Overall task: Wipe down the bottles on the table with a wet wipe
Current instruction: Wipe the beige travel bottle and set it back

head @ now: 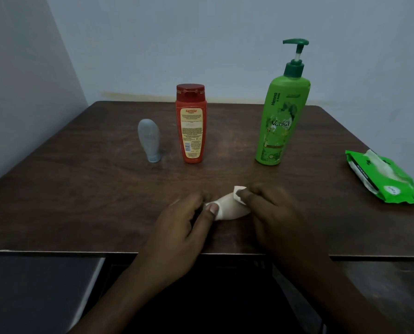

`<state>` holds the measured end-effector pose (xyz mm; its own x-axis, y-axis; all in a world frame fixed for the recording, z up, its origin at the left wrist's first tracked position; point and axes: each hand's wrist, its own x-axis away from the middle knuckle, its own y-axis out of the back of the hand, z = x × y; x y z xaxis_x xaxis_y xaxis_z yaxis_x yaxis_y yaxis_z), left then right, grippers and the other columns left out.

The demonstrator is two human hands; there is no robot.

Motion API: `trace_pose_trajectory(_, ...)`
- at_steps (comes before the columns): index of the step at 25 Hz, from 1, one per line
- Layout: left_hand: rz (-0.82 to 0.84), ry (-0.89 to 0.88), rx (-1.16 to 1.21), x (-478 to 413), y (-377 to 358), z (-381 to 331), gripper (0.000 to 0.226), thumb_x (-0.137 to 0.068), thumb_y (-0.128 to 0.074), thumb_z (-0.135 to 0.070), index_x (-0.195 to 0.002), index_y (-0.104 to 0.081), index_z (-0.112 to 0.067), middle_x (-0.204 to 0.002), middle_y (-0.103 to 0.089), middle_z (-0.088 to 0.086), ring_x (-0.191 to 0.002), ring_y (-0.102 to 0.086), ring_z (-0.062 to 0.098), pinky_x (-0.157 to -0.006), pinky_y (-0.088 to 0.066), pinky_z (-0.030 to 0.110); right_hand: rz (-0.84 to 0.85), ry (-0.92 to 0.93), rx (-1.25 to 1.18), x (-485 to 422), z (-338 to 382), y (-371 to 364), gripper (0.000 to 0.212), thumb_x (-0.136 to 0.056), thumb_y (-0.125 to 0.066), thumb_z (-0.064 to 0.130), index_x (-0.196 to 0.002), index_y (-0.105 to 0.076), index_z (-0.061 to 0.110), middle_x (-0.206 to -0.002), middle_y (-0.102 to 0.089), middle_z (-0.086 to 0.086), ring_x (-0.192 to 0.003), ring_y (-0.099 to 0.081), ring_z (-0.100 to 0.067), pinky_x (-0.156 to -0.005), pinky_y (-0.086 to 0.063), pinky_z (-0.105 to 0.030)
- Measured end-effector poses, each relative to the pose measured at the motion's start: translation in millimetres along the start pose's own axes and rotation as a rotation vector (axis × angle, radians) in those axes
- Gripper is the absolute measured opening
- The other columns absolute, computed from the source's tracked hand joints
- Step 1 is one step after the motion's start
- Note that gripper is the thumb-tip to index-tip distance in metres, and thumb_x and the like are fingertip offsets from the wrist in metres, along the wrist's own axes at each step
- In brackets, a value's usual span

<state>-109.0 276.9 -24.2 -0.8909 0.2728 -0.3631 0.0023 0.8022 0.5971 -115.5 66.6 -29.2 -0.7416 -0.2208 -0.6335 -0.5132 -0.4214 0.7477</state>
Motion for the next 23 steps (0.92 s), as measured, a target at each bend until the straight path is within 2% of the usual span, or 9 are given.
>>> trace_pose_trajectory(3,0.013,-0.032,-0.067,0,-2,5,0.021,-0.102,-0.054,-0.044,-0.086,-0.06,-0.031,-0.082,-0.06,-0.015,-0.083,-0.059,0.004,-0.071,-0.042,0.023,0.037,0.003,-0.004,2,-5,-11,0.036,-0.089,-0.046,0.017,-0.113,-0.072,0.012,-0.106,-0.067,-0.005,-0.09,-0.061,-0.025,-0.072,-0.052,-0.035)
trace_pose_trajectory(5,0.014,-0.034,-0.075,1,-1,5,0.027,-0.094,-0.057,-0.056,-0.096,-0.065,-0.03,-0.09,-0.064,-0.016,-0.09,-0.06,0.003,-0.077,-0.046,0.026,0.055,0.009,0.01,4,-6,-13,0.036,-0.086,-0.048,0.015,-0.113,-0.073,0.013,-0.105,-0.067,-0.004,-0.09,-0.06,-0.024,-0.072,-0.052,-0.033)
trace_pose_trajectory(9,-0.018,-0.024,-0.049,4,1,4,0.04,-0.079,-0.069,-0.064,-0.092,-0.064,-0.026,-0.087,-0.066,-0.012,-0.082,-0.062,0.008,-0.069,-0.05,0.034,0.062,-0.022,0.022,2,-5,-12,0.036,-0.086,-0.048,0.016,-0.111,-0.073,0.013,-0.105,-0.068,-0.003,-0.089,-0.061,-0.023,-0.07,-0.051,-0.032)
trace_pose_trajectory(12,-0.078,-0.052,-0.114,7,-1,7,0.041,-0.079,-0.07,-0.06,-0.082,-0.066,-0.02,-0.074,-0.063,-0.01,-0.07,-0.058,0.007,-0.062,-0.047,0.033,0.081,-0.016,0.024,2,-8,-10,0.038,-0.087,-0.045,0.019,-0.111,-0.074,0.014,-0.102,-0.068,-0.003,-0.086,-0.062,-0.026,-0.068,-0.053,-0.036)
trace_pose_trajectory(14,-0.112,-0.063,-0.14,7,-2,8,0.037,-0.078,-0.074,-0.056,-0.083,-0.07,-0.02,-0.073,-0.063,-0.014,-0.07,-0.059,0.005,-0.06,-0.044,0.022,0.066,-0.061,0.009,-5,-16,-10,0.04,-0.086,-0.043,0.021,-0.111,-0.074,0.014,-0.103,-0.07,-0.006,-0.088,-0.064,-0.03,-0.07,-0.056,-0.04)
trace_pose_trajectory(16,-0.139,-0.08,-0.134,8,-4,6,0.028,-0.076,-0.085,-0.044,-0.089,-0.073,-0.022,-0.077,-0.064,-0.02,-0.074,-0.061,0.001,-0.062,-0.042,0.011,0.03,-0.085,-0.003,-14,-14,-8,0.039,-0.085,-0.045,0.021,-0.11,-0.074,0.012,-0.103,-0.07,-0.007,-0.089,-0.065,-0.032,-0.072,-0.056,-0.042)
trace_pose_trajectory(18,-0.15,-0.065,-0.088,10,-3,3,0.029,-0.074,-0.092,-0.031,-0.094,-0.072,-0.024,-0.081,-0.068,-0.021,-0.079,-0.064,-0.002,-0.064,-0.045,0.008,0.027,-0.005,0.027,-14,6,-7,0.039,-0.085,-0.047,0.021,-0.112,-0.073,0.01,-0.106,-0.069,-0.009,-0.092,-0.064,-0.03,-0.074,-0.056,-0.041)
trace_pose_trajectory(20,-0.126,0.023,0.029,11,0,-1,0.038,-0.075,-0.091,-0.023,-0.097,-0.062,-0.032,-0.086,-0.071,-0.019,-0.085,-0.068,-0.007,-0.066,-0.049,0.009,0.079,0.134,0.014,-1,33,-7,0.035,-0.088,-0.05,0.019,-0.113,-0.071,0.005,-0.109,-0.068,-0.011,-0.096,-0.063,-0.029,-0.079,-0.054,-0.039)
trace_pose_trajectory(23,-0.09,0.087,0.118,10,1,-3,0.051,-0.075,-0.091,-0.019,-0.1,-0.049,-0.037,-0.102,-0.067,-0.027,-0.088,-0.069,-0.007,-0.069,-0.052,0.01,0.112,0.221,0.03,6,33,-4,0.035,-0.09,-0.049,0.018,-0.114,-0.07,0.004,-0.113,-0.066,-0.012,-0.102,-0.062,-0.028,-0.084,-0.054,-0.038)
